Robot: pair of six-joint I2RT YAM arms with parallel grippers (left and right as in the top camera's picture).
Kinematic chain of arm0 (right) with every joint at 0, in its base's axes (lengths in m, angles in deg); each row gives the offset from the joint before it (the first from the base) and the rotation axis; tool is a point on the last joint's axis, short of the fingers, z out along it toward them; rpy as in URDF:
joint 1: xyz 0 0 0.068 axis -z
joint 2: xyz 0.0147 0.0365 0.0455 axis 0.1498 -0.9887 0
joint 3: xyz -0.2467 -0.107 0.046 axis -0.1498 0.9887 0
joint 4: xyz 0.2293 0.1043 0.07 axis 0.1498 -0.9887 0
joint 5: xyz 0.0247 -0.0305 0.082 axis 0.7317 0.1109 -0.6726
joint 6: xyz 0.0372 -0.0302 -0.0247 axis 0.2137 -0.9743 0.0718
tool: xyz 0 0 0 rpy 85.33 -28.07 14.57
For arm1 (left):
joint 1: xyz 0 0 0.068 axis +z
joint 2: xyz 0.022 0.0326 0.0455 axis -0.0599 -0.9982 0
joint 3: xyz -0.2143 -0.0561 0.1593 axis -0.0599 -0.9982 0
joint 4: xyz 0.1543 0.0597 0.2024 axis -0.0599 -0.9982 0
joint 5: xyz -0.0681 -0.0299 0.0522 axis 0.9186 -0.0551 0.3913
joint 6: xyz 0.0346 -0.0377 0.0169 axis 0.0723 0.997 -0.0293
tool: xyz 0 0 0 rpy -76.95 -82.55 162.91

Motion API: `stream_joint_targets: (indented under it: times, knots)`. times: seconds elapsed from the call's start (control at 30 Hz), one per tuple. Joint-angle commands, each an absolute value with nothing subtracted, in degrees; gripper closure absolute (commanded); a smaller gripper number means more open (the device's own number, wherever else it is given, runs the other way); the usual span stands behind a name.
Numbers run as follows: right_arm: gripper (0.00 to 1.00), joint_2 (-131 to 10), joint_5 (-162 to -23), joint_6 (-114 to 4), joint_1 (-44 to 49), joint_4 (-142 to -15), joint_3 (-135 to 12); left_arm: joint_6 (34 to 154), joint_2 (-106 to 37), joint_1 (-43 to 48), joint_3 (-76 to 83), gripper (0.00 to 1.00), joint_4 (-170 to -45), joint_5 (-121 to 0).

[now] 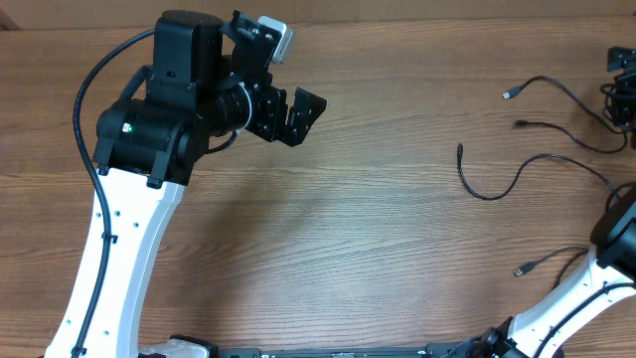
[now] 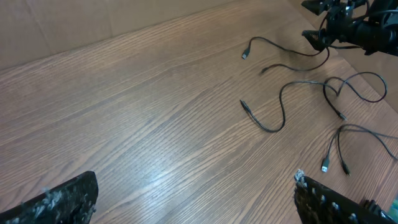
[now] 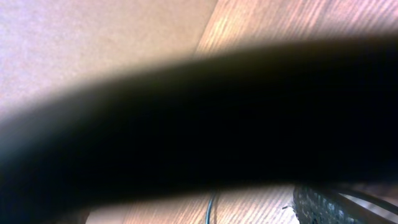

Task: Untangle cables

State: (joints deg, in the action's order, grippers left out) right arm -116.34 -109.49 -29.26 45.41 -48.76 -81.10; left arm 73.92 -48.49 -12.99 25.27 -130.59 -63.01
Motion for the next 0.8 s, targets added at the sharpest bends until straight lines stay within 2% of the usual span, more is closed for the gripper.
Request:
stream_joint_targets:
  times: [0.0,0.23,0.57,0.77]
  knots:
    - [0.0,-115.5,-111.8,-30.2,46.3,-49.3,-82.5,74.4,-47.9,-13.1,25.9,0.0,-130.4,-63.1]
    - [0.0,-107.8,-109.6,-33.3,47.1,-54.2,-82.6,74.4,-47.9,-13.1,25.9,0.0,-130.4,-63.1]
    - [0.0,-94.0,-90.4,-44.3,47.3,-73.2,-83.3,74.4,-47.9,-13.1,25.9,0.0,-130.4,-63.1]
    - [0.0,-92.5,-92.3,-45.5,47.3,-82.2,-86.4,74.4,-47.9,-13.1,25.9,0.0,-130.4,-63.1]
